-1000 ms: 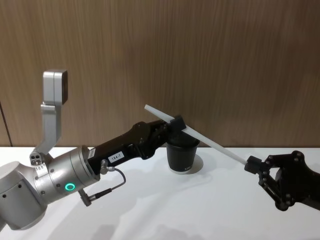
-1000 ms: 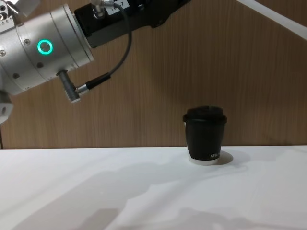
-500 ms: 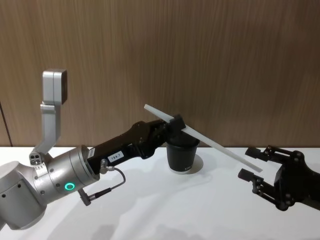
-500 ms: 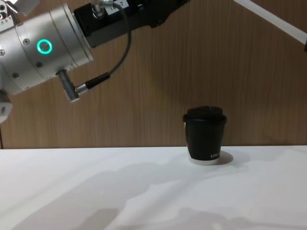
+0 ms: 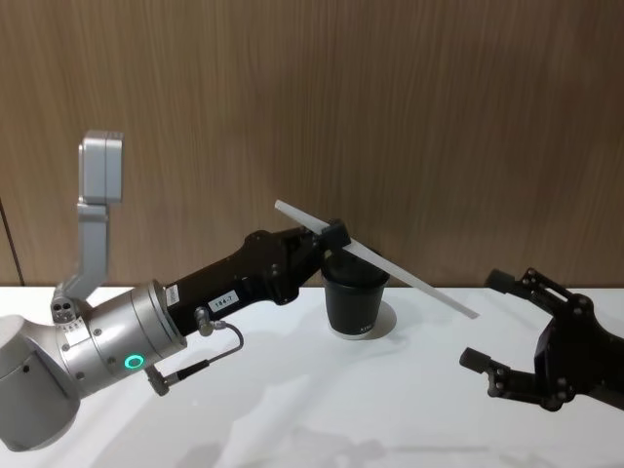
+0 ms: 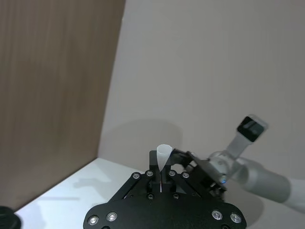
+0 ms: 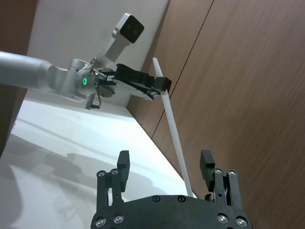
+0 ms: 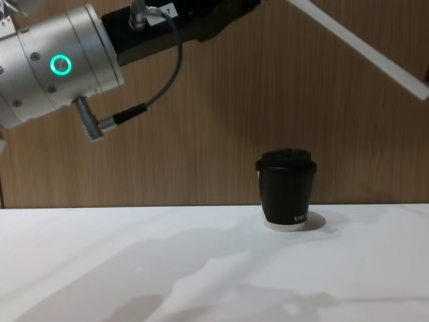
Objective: Pick up the straw with one hand, pass it to the other hand, and insert it into the cup.
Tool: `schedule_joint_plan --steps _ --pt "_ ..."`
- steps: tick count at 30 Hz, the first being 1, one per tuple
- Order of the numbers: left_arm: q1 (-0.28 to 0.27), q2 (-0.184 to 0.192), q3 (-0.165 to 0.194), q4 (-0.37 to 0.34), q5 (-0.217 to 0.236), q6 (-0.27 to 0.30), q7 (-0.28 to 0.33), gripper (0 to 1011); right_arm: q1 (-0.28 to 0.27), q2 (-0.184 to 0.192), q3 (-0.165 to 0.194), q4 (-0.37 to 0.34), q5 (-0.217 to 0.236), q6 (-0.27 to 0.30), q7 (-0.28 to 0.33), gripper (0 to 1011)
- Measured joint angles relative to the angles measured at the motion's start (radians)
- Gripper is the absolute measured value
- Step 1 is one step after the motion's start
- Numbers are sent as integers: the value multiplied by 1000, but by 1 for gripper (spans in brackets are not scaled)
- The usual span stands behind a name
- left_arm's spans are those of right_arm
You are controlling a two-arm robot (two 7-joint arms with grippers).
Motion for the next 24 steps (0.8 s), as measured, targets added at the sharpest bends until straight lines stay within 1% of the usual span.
schedule_joint_plan --steps 5,6,8,11,13,14,18,21,24 --pt "7 14 -1 -25 37 -16 56 11 0 0 0 0 0 0 0 1001" --pt "9 18 0 -33 52 -21 78 11 0 0 0 0 0 0 0 1001" --pt "10 23 0 -42 66 -26 98 11 0 0 0 0 0 0 0 1001" --pt "14 35 2 -64 106 -35 152 11 0 0 0 0 0 0 0 1001" --pt "16 41 4 -73 122 -38 174 11 0 0 0 0 0 0 0 1001" --pt "17 45 5 -81 138 -40 195 11 0 0 0 0 0 0 0 1001" --pt "19 54 9 -99 175 -41 242 11 0 0 0 0 0 0 0 1001" --pt "22 63 13 -118 224 -40 301 11 0 0 0 0 0 0 0 1001" --pt "24 69 16 -130 251 -38 333 11 0 0 0 0 0 0 0 1001"
